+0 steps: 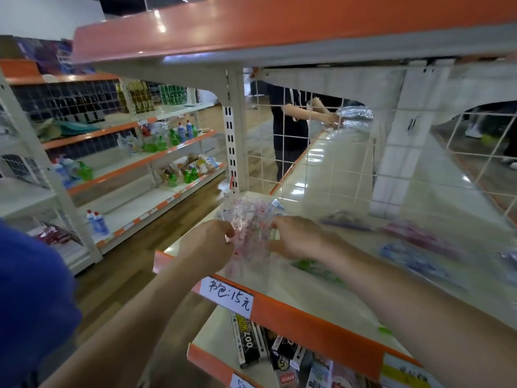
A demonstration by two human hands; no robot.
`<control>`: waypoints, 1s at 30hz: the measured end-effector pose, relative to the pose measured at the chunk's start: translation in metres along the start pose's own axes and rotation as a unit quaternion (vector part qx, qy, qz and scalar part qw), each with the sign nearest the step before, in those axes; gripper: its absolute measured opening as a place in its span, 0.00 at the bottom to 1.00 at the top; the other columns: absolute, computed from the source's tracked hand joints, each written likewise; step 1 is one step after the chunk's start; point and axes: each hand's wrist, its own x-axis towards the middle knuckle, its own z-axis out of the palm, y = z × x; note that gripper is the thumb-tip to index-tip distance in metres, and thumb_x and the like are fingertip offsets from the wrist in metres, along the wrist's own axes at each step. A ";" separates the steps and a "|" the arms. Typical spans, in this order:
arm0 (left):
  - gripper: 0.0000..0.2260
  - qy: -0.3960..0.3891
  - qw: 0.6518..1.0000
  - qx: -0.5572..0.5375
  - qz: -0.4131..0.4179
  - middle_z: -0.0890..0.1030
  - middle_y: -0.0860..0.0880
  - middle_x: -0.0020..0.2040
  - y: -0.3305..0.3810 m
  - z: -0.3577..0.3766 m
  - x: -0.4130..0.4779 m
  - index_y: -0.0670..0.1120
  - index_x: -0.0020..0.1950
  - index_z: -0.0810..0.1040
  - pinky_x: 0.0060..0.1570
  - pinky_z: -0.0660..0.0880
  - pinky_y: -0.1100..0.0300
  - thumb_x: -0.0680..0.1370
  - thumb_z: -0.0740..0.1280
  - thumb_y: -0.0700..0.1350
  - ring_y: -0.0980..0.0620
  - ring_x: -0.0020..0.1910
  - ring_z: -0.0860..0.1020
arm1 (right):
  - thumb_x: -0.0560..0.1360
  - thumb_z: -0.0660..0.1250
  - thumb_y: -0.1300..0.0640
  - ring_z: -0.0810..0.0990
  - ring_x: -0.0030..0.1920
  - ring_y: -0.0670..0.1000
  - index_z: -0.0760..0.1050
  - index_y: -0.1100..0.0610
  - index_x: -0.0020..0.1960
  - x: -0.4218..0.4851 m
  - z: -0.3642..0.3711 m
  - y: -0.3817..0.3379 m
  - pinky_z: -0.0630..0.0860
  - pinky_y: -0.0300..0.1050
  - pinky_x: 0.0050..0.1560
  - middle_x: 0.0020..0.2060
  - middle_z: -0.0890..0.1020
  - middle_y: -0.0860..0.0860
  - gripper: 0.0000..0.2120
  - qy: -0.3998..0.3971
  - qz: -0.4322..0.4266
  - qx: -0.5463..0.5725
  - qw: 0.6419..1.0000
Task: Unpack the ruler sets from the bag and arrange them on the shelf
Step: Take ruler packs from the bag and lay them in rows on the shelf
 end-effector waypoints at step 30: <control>0.13 -0.014 0.966 -0.258 -0.009 0.81 0.40 0.42 0.029 0.002 0.013 0.39 0.45 0.80 0.37 0.72 0.57 0.79 0.61 0.46 0.49 0.36 0.76 | 0.76 0.65 0.62 0.77 0.30 0.47 0.78 0.63 0.50 0.005 -0.015 0.020 0.75 0.37 0.30 0.31 0.78 0.53 0.06 -0.025 0.066 0.414 0.907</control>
